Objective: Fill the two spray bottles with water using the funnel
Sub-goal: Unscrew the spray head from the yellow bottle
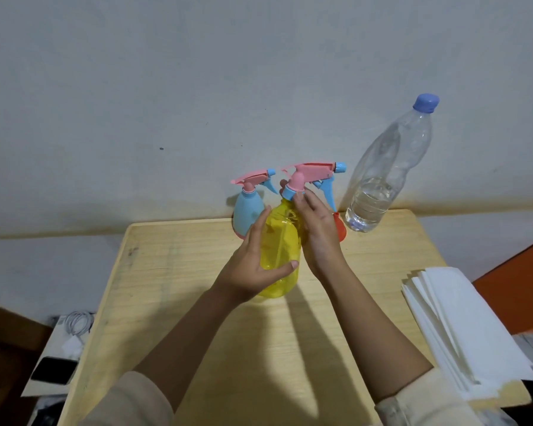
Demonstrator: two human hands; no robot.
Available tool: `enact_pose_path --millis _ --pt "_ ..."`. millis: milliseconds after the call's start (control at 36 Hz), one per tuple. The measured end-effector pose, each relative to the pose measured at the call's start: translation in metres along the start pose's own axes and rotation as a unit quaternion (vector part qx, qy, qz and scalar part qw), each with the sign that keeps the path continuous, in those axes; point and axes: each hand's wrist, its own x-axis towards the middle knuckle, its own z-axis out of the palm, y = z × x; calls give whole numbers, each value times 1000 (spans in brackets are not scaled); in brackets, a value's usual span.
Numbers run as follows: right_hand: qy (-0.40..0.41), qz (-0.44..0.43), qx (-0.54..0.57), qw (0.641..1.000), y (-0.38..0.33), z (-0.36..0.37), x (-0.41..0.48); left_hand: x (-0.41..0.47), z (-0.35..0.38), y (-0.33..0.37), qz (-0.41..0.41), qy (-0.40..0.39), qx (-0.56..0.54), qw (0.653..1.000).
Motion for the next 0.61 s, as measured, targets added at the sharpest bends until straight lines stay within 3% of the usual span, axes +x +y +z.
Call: enact_pose_path --millis 167,306,500,611 --pt "43 -23 -61 997 -5 11 0 -2 0 -7 -5 11 -1 1000" --pt "43 -40 -18 998 -20 11 14 -9 -4 -19 -19 32 2 999" --pt "82 -64 20 994 -54 8 35 -12 -1 -30 -59 109 108 986" --pt "93 -80 26 992 -73 0 41 -8 5 -36 -76 129 90 985"
